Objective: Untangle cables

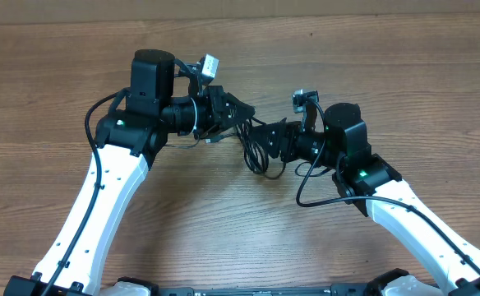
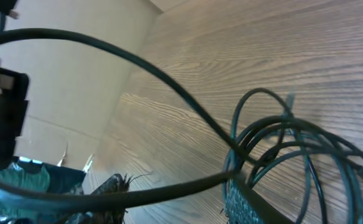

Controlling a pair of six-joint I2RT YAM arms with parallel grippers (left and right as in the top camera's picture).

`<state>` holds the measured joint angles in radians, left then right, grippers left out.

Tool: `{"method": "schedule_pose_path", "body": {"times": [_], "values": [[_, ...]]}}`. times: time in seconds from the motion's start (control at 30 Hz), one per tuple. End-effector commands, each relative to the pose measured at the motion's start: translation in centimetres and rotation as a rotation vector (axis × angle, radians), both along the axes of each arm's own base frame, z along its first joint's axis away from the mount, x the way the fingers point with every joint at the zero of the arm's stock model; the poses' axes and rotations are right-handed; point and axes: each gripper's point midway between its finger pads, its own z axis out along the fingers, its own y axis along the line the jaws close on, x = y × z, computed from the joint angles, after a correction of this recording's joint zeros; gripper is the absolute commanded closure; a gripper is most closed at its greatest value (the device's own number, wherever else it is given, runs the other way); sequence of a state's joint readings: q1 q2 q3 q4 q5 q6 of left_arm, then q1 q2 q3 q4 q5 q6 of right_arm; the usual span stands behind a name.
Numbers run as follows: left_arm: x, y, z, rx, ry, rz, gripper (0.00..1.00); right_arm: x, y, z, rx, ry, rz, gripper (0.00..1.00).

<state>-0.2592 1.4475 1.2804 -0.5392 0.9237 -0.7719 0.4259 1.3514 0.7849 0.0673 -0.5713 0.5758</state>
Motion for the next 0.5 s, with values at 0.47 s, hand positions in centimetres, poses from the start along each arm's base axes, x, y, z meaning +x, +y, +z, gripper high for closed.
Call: {"method": "schedule_pose_path", "body": {"times": [0.47], "values": [[-2.31,-0.95,2.01,-0.148,0.187,-0.071,0.96,1.79,-0.91,0.18,-0.032,-0.034,-0.093,0.45]]}}
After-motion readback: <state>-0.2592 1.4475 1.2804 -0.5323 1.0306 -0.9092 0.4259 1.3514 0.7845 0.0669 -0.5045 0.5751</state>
